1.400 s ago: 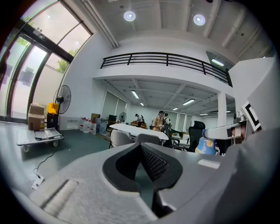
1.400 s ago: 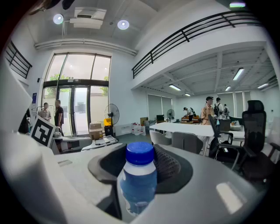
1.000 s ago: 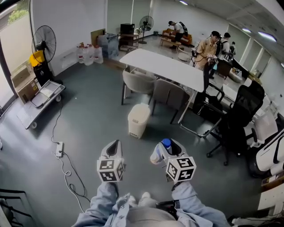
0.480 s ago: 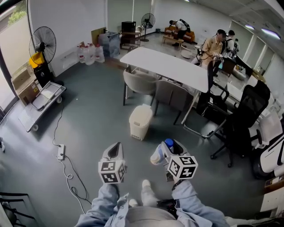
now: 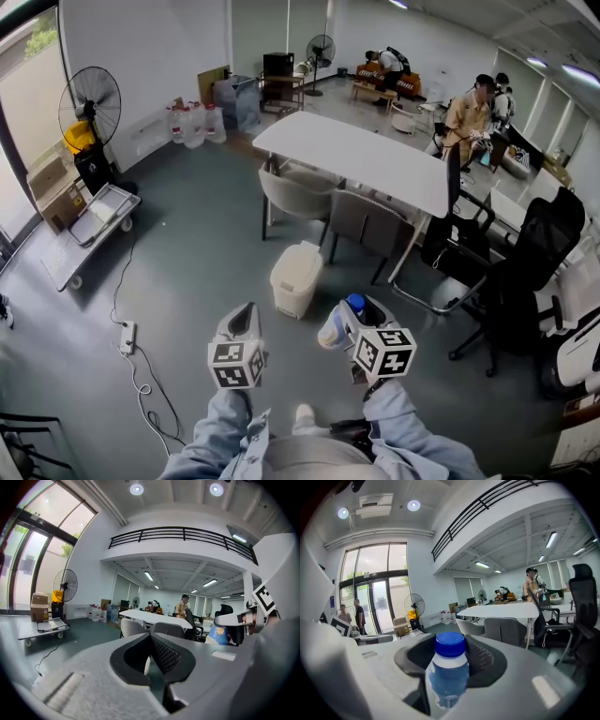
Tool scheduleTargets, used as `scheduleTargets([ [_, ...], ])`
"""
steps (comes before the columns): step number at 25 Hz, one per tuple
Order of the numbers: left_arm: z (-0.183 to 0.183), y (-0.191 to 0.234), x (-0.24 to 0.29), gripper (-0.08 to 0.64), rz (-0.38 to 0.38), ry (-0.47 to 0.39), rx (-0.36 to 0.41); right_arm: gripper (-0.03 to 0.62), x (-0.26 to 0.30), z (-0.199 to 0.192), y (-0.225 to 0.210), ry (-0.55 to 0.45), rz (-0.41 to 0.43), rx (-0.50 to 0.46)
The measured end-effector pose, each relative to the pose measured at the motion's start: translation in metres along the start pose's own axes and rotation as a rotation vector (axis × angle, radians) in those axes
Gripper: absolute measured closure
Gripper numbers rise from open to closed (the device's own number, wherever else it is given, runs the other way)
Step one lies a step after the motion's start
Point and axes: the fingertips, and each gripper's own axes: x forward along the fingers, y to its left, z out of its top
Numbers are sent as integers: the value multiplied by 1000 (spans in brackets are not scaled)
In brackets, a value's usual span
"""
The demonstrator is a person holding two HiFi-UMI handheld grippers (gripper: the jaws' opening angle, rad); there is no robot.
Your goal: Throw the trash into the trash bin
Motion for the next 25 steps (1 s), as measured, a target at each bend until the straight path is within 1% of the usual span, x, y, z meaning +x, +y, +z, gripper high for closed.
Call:
scheduleTargets([
  [6,14,-7,51,551,21,3,7,394,36,15,-42,21,11,16],
  [11,18,-13,79,551,38,-4,6,394,55,20,-70,23,24,24],
  [16,15,-8,105,551,54,27,16,394,75,19,-101,41,-12,72],
  [20,11,1,127,551,55,41,7,394,92,13,-113,65,-30,88],
  [22,10,6,142,551,46,38,3,394,104,12,-119,72,-40,96],
  [25,16,15,172,551,25,20,6,394,125,16,-134,62,-79,115],
])
